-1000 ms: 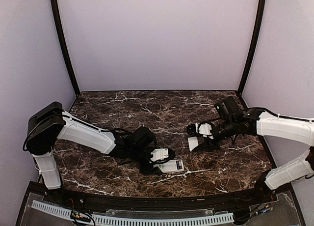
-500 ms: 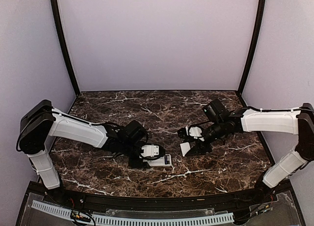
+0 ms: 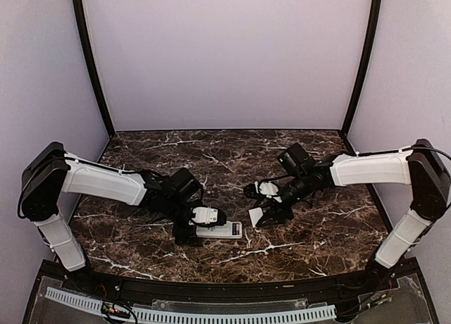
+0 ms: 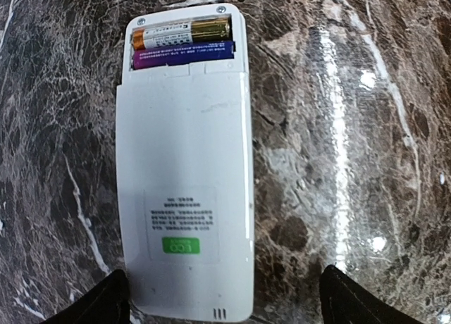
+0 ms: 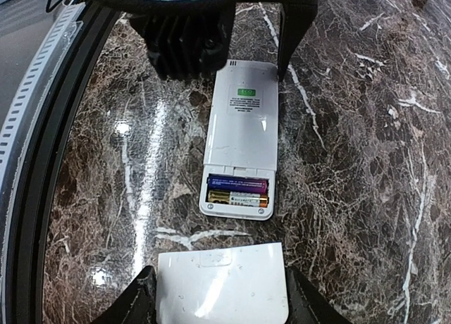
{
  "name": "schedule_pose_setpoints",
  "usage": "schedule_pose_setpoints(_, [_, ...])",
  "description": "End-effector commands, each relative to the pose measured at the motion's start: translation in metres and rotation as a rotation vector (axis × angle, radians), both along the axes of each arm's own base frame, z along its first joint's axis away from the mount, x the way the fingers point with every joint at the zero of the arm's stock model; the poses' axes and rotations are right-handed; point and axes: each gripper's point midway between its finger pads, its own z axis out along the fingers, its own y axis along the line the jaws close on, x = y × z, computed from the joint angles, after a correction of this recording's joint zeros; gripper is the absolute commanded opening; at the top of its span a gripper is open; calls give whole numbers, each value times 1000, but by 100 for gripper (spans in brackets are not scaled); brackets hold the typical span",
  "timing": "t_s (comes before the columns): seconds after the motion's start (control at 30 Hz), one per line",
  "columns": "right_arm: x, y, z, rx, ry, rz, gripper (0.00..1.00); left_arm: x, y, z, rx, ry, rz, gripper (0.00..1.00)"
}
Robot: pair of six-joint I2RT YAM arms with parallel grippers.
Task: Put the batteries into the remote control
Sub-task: Move the remote control without the battery cover to the center of the board, then hold the remote control without the battery cover at the center of the board.
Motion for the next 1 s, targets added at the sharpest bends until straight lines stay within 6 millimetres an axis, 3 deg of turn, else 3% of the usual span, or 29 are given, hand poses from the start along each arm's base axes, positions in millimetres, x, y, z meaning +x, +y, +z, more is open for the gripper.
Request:
schedule_pose_setpoints(0.0, [10, 20, 2, 8, 17, -20, 6, -20, 14, 29, -45, 60, 71, 93])
schedule_pose_setpoints(0.13, [14, 38, 22, 88, 74, -43, 6, -17, 9, 72, -249, 49, 225, 94])
schedule_pose_setpoints(0.17, [15, 41, 27, 112, 78, -54, 6, -16, 10, 74, -295, 46, 261, 93])
schedule_pose_setpoints(0.2, [17, 43, 29, 129, 79, -73, 7, -13, 10, 90, -370, 58, 339, 93])
schedule_pose_setpoints(0.27, [22, 45, 28, 157, 76, -122, 8, -3, 14, 101, -499, 82, 509, 96])
schedule_pose_setpoints(0.4, [26, 46, 14, 171, 112, -194, 9, 7, 20, 95, -641, 225, 786, 90])
schedule_pose_setpoints(0.53, [25, 43, -6, 158, 111, -216, 11, 11, 21, 77, -661, 300, 908, 87])
schedule_pose_setpoints(0.97, [13, 45, -48, 134, 115, -138, 19, 13, 33, 44, -592, 282, 960, 86])
